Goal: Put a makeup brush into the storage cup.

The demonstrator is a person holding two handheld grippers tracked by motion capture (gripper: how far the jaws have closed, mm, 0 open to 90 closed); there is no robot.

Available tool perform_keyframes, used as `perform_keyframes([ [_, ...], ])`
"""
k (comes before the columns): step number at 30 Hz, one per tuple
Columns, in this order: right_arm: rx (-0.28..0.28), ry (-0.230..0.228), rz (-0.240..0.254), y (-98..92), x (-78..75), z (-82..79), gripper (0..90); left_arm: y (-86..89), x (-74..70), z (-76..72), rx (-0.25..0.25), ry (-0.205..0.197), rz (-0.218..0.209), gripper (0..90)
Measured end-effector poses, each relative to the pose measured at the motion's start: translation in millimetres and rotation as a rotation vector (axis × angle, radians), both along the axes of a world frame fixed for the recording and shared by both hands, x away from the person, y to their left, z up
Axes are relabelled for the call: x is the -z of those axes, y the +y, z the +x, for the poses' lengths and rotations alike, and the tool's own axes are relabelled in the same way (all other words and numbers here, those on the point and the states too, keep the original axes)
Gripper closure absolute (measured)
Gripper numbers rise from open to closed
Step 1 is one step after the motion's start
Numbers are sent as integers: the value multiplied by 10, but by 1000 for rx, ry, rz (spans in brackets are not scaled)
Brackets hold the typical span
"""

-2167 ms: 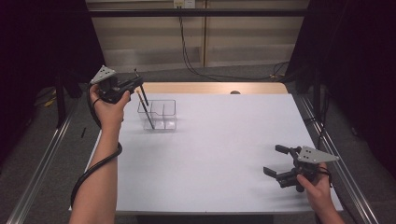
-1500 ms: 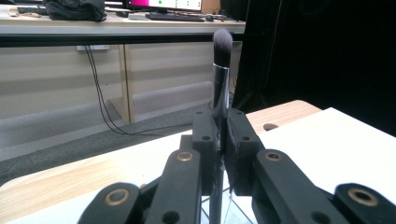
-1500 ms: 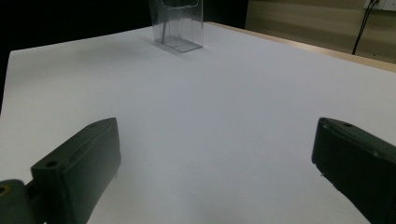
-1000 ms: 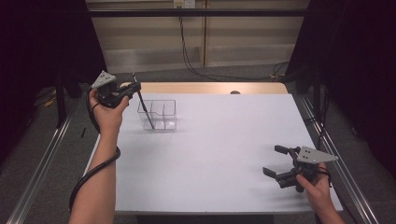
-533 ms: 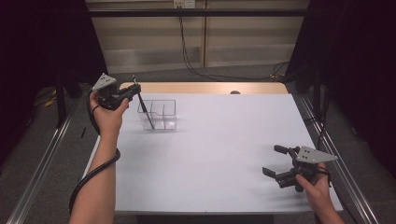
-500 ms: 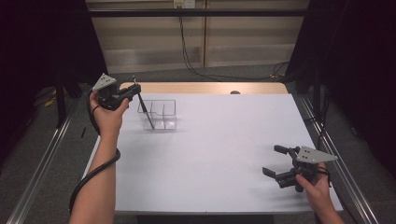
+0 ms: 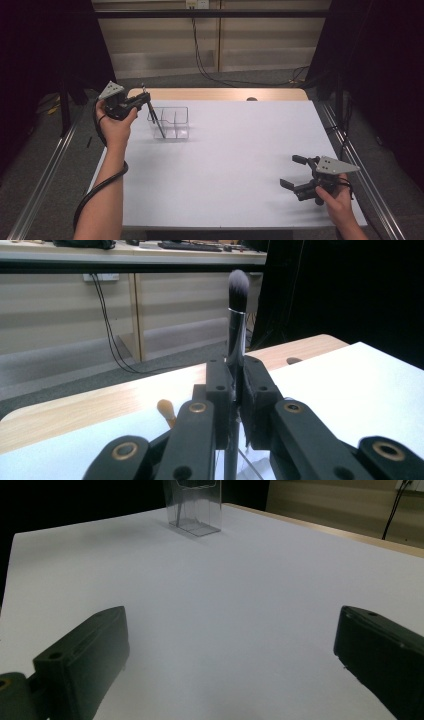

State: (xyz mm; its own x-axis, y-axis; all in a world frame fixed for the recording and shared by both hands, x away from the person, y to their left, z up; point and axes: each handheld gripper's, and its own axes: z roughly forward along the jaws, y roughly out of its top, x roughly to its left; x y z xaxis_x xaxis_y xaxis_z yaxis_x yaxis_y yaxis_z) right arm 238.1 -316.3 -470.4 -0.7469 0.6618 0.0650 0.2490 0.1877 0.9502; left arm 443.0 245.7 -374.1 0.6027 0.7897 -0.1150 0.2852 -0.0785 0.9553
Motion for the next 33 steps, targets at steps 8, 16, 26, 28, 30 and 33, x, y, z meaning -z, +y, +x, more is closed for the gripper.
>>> perform_keyframes([
  [8,4,-1,4,-8,2,-5,12,-18,9,-1,3,3,-2,837],
  [16,1,-3,8,-7,-3,1,12,-30,47,-9,6,15,-2,837],
  [26,-4,-3,8,14,-6,19,12,-14,42,-32,43,20,-77,643],
  [28,-5,-3,8,18,-7,24,12,-3,36,-44,41,24,-95,575],
  [30,-7,-1,6,22,-5,26,12,14,33,-54,32,5,-100,519],
  [33,-7,-1,2,30,-3,32,11,23,42,-71,41,3,-111,438],
])
